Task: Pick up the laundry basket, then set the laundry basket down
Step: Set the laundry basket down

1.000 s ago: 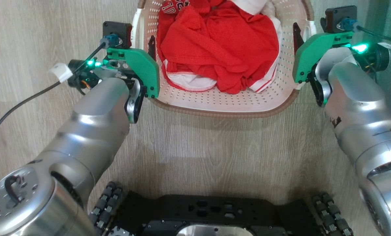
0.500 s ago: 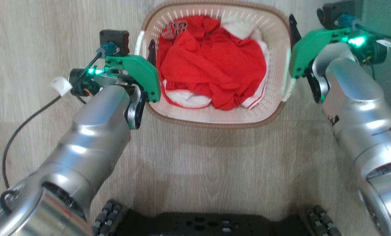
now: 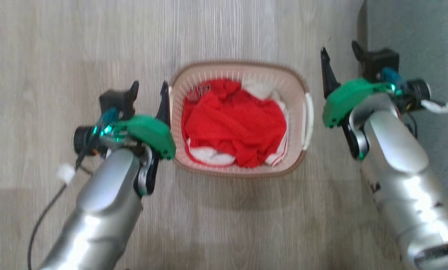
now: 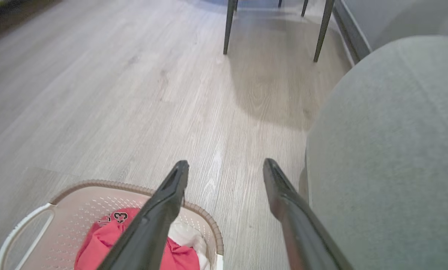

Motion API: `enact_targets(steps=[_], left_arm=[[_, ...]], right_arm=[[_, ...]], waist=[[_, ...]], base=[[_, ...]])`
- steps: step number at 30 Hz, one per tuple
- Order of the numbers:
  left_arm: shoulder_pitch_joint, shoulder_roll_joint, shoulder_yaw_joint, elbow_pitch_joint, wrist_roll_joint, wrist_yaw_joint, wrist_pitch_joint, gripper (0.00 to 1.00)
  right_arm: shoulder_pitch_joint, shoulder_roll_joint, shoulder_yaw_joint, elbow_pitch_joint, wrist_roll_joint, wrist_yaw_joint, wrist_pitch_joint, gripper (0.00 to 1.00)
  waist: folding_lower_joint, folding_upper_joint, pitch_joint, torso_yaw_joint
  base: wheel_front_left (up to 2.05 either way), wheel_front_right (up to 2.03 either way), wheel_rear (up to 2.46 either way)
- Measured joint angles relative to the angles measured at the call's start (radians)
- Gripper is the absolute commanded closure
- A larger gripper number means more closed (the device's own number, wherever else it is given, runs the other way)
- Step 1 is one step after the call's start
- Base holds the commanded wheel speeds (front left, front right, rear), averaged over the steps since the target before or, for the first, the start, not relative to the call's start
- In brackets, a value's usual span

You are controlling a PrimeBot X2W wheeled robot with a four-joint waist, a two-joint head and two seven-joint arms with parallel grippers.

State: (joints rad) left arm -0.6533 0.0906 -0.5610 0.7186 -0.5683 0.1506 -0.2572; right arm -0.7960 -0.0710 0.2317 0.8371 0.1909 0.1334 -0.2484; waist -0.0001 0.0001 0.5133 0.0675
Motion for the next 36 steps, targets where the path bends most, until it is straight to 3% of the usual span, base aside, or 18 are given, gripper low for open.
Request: enact_targets(steps=[7, 13, 25, 36], left_arm=[[0.219, -0.002, 0.145, -0.197, 0.184, -0.029, 0.000, 0.00], [0.392, -0.010, 0.220, -0.329, 0.277, -0.063, 0.000, 0.00], [0.653, -0.028, 0.326, -0.506, 0.353, -0.072, 0.000, 0.00], [0.798, -0.029, 0.371, -0.584, 0.385, -0.066, 0.000, 0.00]], right_arm=[[0.202, 0.002, -0.056, -0.181, -0.009, 0.000, 0.000, 0.00], [0.380, 0.006, -0.097, -0.343, -0.017, 0.000, 0.000, 0.00], [0.670, 0.014, -0.150, -0.590, -0.014, 0.000, 0.000, 0.00], [0.830, 0.024, -0.161, -0.691, -0.014, 0.000, 0.000, 0.00]], waist=[[0.0000, 0.0000, -0.156, 0.001], [0.0000, 0.0000, -0.278, 0.010], [0.0000, 0.0000, -0.452, 0.023], [0.0000, 0.0000, -0.525, 0.027]], base=[[0.00, 0.00, 0.00], [0.00, 0.00, 0.00], [0.00, 0.00, 0.00], [0.00, 0.00, 0.00]])
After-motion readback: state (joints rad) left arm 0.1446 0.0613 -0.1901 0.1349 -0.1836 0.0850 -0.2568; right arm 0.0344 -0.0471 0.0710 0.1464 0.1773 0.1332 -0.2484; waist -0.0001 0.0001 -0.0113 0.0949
